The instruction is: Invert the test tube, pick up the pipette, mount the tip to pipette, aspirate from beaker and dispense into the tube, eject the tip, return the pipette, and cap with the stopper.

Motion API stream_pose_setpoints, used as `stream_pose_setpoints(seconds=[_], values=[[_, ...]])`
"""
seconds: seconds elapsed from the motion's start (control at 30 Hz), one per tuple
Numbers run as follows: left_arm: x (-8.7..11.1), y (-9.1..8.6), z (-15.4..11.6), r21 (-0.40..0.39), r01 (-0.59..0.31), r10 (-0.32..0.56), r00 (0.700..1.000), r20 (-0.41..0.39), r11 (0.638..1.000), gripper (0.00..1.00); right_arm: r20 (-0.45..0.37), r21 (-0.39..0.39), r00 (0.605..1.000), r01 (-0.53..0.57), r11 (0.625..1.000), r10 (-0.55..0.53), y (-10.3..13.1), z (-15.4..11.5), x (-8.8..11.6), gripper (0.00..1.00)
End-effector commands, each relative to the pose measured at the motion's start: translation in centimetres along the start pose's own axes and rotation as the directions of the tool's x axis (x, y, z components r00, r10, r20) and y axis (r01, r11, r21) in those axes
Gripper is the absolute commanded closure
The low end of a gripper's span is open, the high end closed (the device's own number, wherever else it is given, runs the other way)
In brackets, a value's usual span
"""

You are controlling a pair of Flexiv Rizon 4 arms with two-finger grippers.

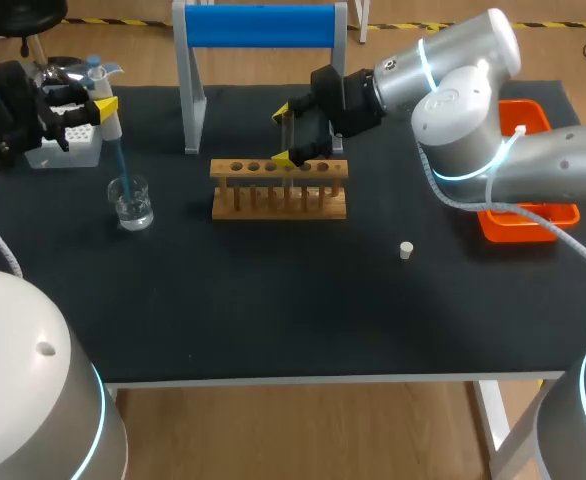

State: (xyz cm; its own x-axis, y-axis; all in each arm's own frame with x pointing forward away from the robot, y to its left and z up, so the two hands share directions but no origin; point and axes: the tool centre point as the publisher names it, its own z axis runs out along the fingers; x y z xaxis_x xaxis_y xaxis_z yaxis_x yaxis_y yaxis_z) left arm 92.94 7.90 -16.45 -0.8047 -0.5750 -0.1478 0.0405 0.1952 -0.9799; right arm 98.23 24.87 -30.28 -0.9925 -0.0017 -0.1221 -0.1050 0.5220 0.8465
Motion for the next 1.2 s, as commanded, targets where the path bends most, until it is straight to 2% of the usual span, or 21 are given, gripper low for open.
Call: stream_pose_setpoints(seconds=[0.03, 0.5, 0.63, 0.73, 0.87, 0.93, 1.0, 1.03, 1.1, 1.17, 1.2], values=[[0.6, -1.0, -0.2, -0.002, -0.014, 0.014, 1.000, 0.008, 1.000, 1.00, -0.005, 0.004, 1.000, 0.000, 1.000, 0.000, 0.0, -0.1, -0.1, 0.00], [1.4, -3.8, 0.9, -0.030, -0.044, 0.043, 0.999, -0.026, 0.999, 1.00, -0.005, 0.004, 1.000, 0.000, 1.000, 0.000, 0.0, -0.1, -0.1, 0.00], [1.8, -4.8, 1.3, -0.015, -0.046, 0.046, 0.998, -0.047, 0.999, 1.00, -0.005, 0.004, 1.000, 0.000, 1.000, 0.000, 0.0, -0.1, -0.1, 0.00], [2.0, -5.6, 2.0, -0.054, -0.040, 0.037, 0.998, -0.054, 0.998, 1.00, -0.005, 0.004, 1.000, 0.000, 1.000, 0.000, 0.0, -0.1, -0.1, 0.00], [2.5, -7.6, 2.9, -0.055, -0.043, 0.039, 0.996, -0.078, 0.998, 1.00, -0.005, 0.004, 1.000, 0.000, 1.000, 0.000, 0.0, -0.1, -0.1, 0.00], [2.6, -8.7, 3.6, -0.086, -0.027, 0.020, 0.997, -0.079, 0.996, 1.00, -0.005, 0.004, 1.000, 0.000, 1.000, 0.000, 0.0, -0.1, -0.1, 0.00], [2.8, -9.8, 3.9, -0.064, -0.026, 0.020, 0.995, -0.093, 0.998, 1.00, -0.005, 0.004, 1.000, 0.000, 1.000, 0.000, 0.0, -0.1, -0.1, 0.00], [2.8, -10.3, 4.2, -0.091, -0.014, 0.006, 0.996, -0.094, 0.996, 1.00, -0.005, 0.004, 1.000, 0.000, 1.000, 0.000, 0.0, -0.1, -0.1, 0.00], [3.0, -11.4, 4.6, -0.059, -0.017, 0.010, 0.994, -0.109, 0.998, 1.00, -0.005, 0.004, 1.000, 0.000, 1.000, 0.000, 0.0, -0.1, -0.1, 0.00], [3.1, -12.5, 5.2, -0.074, -0.011, 0.003, 0.993, -0.116, 0.997, 1.00, -0.005, 0.004, 1.000, 0.000, 1.000, 0.000, 0.0, -0.1, -0.1, 0.00], [3.1, -13.0, 5.4, -0.057, -0.010, 0.003, 0.992, -0.125, 0.998, 1.00, -0.005, 0.004, 1.000, 0.000, 1.000, 0.000, 0.0, -0.1, -0.1, 0.00]])
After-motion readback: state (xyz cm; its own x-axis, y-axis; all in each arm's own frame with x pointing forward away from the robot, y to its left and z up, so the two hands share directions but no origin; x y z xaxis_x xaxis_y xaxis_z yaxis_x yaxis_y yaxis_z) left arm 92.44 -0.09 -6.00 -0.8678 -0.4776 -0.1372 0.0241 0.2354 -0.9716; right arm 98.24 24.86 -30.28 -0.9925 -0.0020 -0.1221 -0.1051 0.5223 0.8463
